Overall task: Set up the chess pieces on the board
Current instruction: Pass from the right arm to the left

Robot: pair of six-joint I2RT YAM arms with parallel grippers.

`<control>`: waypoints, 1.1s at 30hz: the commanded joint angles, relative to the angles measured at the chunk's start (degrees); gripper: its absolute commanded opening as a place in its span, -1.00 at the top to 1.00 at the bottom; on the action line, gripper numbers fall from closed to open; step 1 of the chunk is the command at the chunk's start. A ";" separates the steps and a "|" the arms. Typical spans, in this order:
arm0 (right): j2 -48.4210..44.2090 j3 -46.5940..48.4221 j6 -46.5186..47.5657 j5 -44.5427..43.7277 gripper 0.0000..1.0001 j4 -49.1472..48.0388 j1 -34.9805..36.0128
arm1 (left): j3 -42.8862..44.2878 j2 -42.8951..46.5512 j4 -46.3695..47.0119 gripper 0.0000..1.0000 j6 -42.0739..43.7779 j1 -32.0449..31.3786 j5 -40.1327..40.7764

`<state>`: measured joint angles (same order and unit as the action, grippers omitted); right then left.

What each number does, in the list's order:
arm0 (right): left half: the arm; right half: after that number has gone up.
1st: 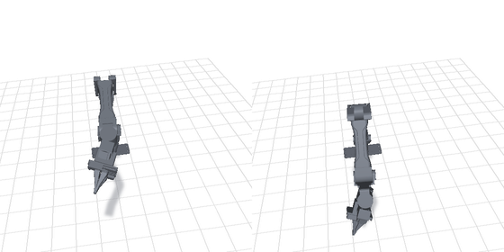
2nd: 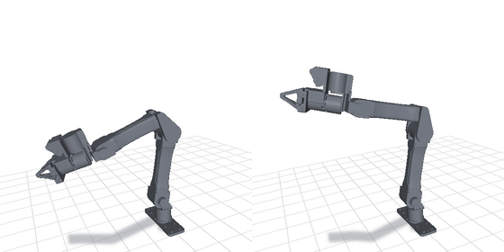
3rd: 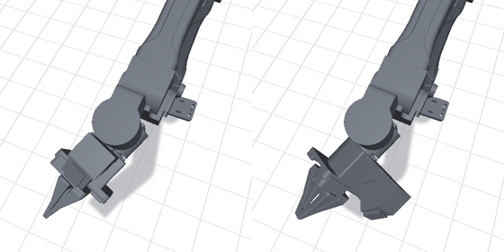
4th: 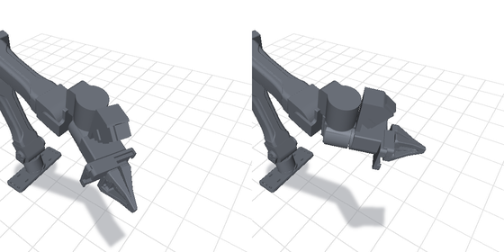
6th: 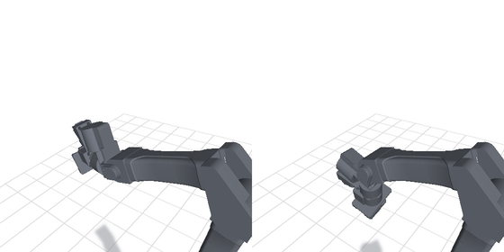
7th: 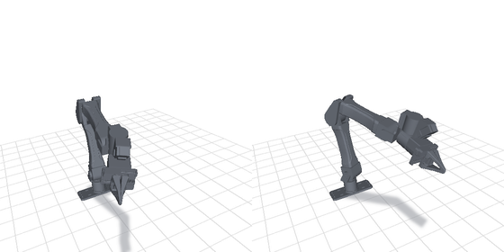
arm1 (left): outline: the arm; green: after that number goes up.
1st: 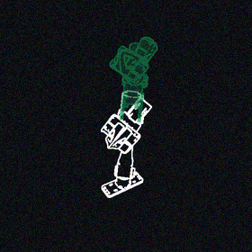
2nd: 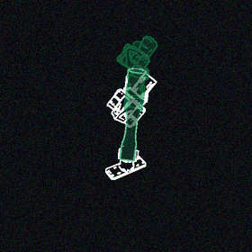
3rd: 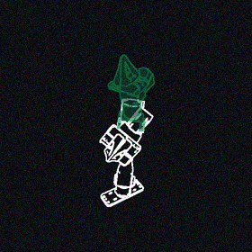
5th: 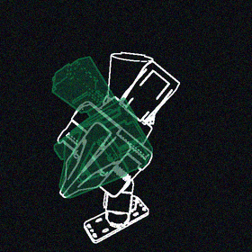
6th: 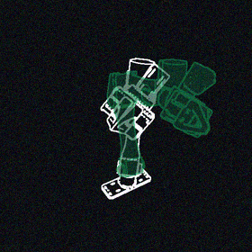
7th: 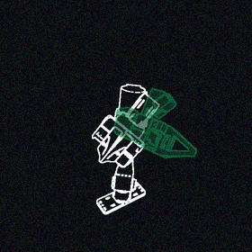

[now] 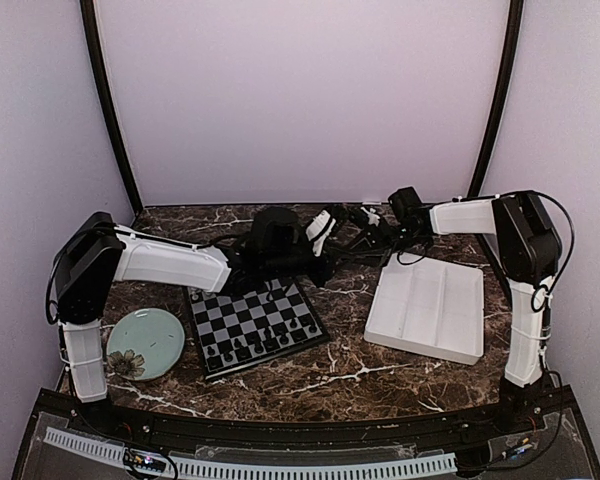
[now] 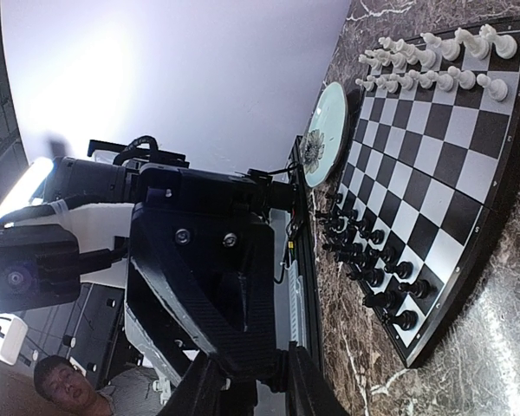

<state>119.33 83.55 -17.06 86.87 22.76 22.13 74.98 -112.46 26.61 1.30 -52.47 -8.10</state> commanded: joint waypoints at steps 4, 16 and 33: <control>-3.38 -0.63 -0.26 1.46 0.49 -0.80 0.37 | 0.91 0.48 -1.26 0.71 0.31 0.03 1.65; -4.19 -1.17 0.00 1.64 0.47 -0.96 0.46 | 0.73 2.69 -4.08 0.79 3.67 -0.08 -1.93; -4.45 -1.89 -0.94 2.15 0.47 -2.19 0.66 | -0.98 4.62 -3.94 0.41 5.39 -0.01 0.17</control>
<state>117.54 82.08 -17.67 87.02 22.24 22.35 75.05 -111.39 24.10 5.80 -52.47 -9.17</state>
